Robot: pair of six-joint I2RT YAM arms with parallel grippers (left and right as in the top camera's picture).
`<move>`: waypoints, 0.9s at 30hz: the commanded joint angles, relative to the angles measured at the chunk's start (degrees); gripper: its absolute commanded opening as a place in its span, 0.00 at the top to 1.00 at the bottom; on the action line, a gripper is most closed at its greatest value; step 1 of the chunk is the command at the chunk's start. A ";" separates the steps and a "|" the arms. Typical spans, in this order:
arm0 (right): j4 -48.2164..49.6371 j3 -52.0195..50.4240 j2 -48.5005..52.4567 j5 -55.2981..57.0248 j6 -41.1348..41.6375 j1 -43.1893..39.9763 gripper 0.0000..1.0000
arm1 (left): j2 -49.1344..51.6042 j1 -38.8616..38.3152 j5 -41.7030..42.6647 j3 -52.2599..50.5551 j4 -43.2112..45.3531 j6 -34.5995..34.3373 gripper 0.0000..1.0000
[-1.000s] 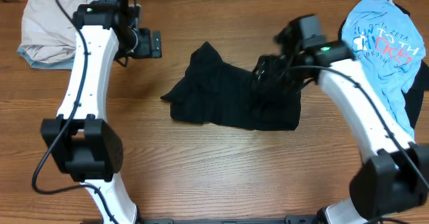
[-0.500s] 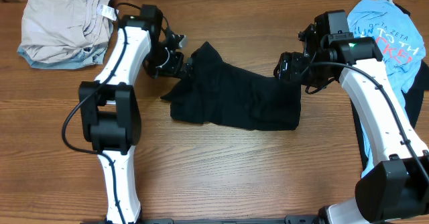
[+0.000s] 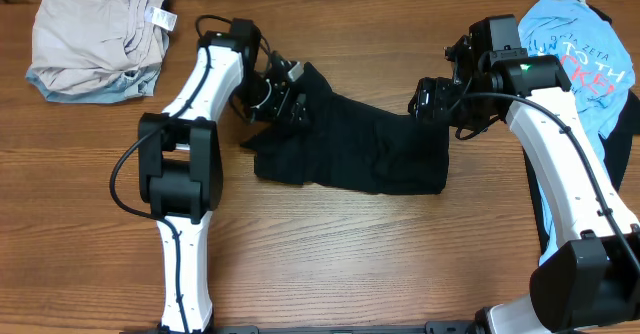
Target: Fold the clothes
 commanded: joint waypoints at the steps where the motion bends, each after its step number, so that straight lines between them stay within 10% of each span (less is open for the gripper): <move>1: 0.37 0.61 0.79 0.57 -0.44 0.00 0.17 | 1.55 -1.90 1.95 0.13 -0.44 1.73 0.03; 12: 4.15 -5.29 1.07 -0.68 0.22 0.04 0.33 | 1.53 -1.84 -18.86 0.24 -0.81 -5.70 0.94; 20: 14.99 -14.62 1.27 -9.84 2.29 0.11 0.94 | 1.31 2.21 -18.32 7.67 -11.87 -6.32 0.96; 27: 27.63 -23.67 2.54 -11.72 10.21 3.50 0.96 | 1.31 2.10 -18.29 20.68 -24.15 -6.56 0.96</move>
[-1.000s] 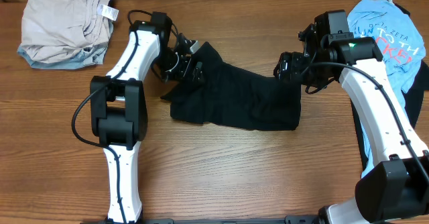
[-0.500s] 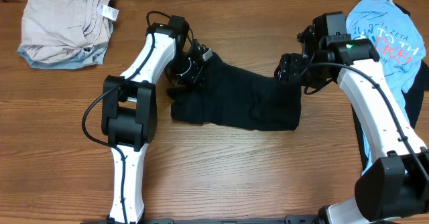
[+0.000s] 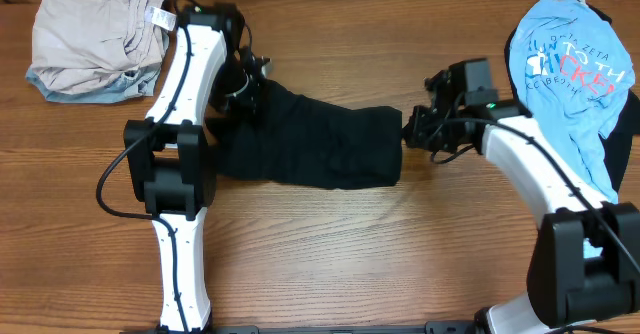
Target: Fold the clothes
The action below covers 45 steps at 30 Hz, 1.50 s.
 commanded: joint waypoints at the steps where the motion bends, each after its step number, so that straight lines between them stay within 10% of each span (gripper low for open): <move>1: 4.11 -3.34 1.97 -2.54 5.77 2.75 0.96 | 0.24 -1.46 -0.26 6.97 -2.51 -1.07 0.96; 27: 15.85 -3.80 12.11 -3.30 20.72 6.93 0.96 | 0.72 -23.32 2.34 13.46 2.01 -13.57 0.96; 45: 8.92 -2.10 -19.26 -17.51 16.26 -22.12 0.82 | 1.95 -29.03 -4.50 13.40 9.44 -19.47 0.96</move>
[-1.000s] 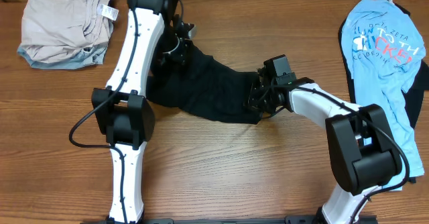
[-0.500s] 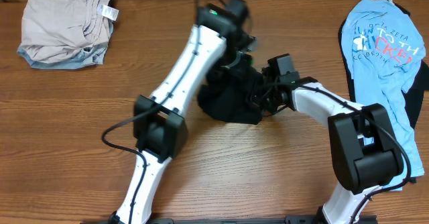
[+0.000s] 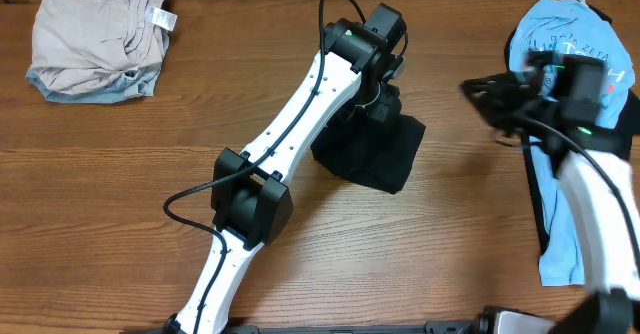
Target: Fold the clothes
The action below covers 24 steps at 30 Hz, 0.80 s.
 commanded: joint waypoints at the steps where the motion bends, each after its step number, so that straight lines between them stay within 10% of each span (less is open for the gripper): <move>1: -2.34 0.59 -3.76 -2.25 -3.06 -3.21 0.80 | 2.01 -0.61 0.81 1.40 1.22 -1.18 0.94; 6: -6.14 0.59 -6.45 -2.32 -5.86 -7.30 0.66 | 3.98 -2.78 3.85 1.40 1.44 -1.05 0.00; 24: -7.39 0.59 -6.95 -13.29 -10.36 -22.75 0.59 | 4.26 -12.39 4.26 1.42 2.29 1.84 0.00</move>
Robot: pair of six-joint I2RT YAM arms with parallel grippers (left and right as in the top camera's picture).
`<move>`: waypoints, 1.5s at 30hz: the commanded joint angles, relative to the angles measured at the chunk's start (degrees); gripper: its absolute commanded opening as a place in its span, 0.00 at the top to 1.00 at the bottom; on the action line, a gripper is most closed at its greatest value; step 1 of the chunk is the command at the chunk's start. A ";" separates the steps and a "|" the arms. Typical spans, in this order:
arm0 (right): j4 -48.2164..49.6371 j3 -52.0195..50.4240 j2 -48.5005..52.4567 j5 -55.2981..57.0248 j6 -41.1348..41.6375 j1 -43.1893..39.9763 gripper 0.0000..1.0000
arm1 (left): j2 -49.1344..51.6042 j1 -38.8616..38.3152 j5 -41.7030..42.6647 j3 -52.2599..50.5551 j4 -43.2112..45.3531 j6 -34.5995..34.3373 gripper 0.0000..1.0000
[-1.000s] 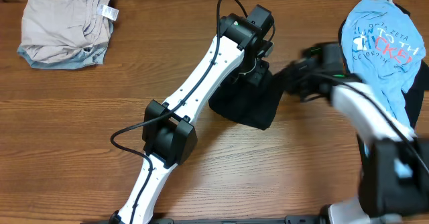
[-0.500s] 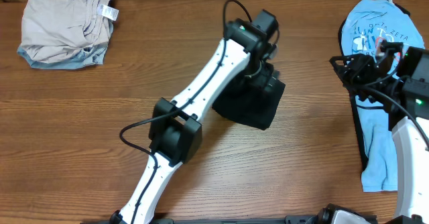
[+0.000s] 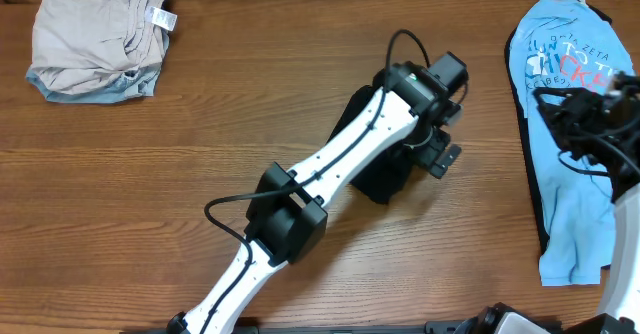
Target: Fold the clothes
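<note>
A black garment (image 3: 385, 182) lies bunched in a small dark heap at the table's middle right, mostly hidden under my left arm. The arm reaches diagonally across the table. My left gripper (image 3: 441, 155) sits at the heap's right edge, shut on a fold of the cloth. A light blue printed T-shirt (image 3: 570, 209) lies spread along the right edge over a dark garment. My right gripper (image 3: 562, 124) hovers over the upper part of the T-shirt with its fingers spread, open and holding nothing.
A folded beige and grey pile of clothes (image 3: 98, 36) rests at the far left corner. The wooden table (image 3: 200, 174) runs under everything. The left arm's cable loops up near the wrist.
The left gripper has moved right and toward the front with the black garment, which now shows as a smaller heap. The right gripper has moved right and now sits over the blue T-shirt.
At first the black garment lay stretched across the middle, with a gripper at each end. Then both grippers and the cloth stood further left. Later the left gripper held the cloth doubled over at centre and the right had let go. Now the cloth is a compact heap.
</note>
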 commanded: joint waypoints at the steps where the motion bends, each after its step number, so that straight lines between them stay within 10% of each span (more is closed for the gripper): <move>1: 0.24 0.59 -1.44 -5.55 -2.25 -3.56 0.59 | 0.48 -0.57 0.79 1.42 0.44 1.31 0.00; 12: -1.97 0.59 -1.44 -5.20 -7.41 -7.21 0.56 | -4.35 5.42 2.38 20.37 -10.03 1.86 0.00; 19: -4.31 0.59 -1.44 -1.77 -10.12 -7.21 0.55 | -4.61 11.37 -11.34 24.90 -18.86 4.83 0.00; 27: -7.08 0.59 -1.42 0.39 -12.55 -7.21 0.54 | -4.20 12.92 -12.35 4.68 -15.04 4.74 0.96; 45: -7.45 0.57 -1.42 2.43 -13.46 -7.21 0.54 | -4.17 0.72 -4.74 -7.63 -3.96 1.42 0.96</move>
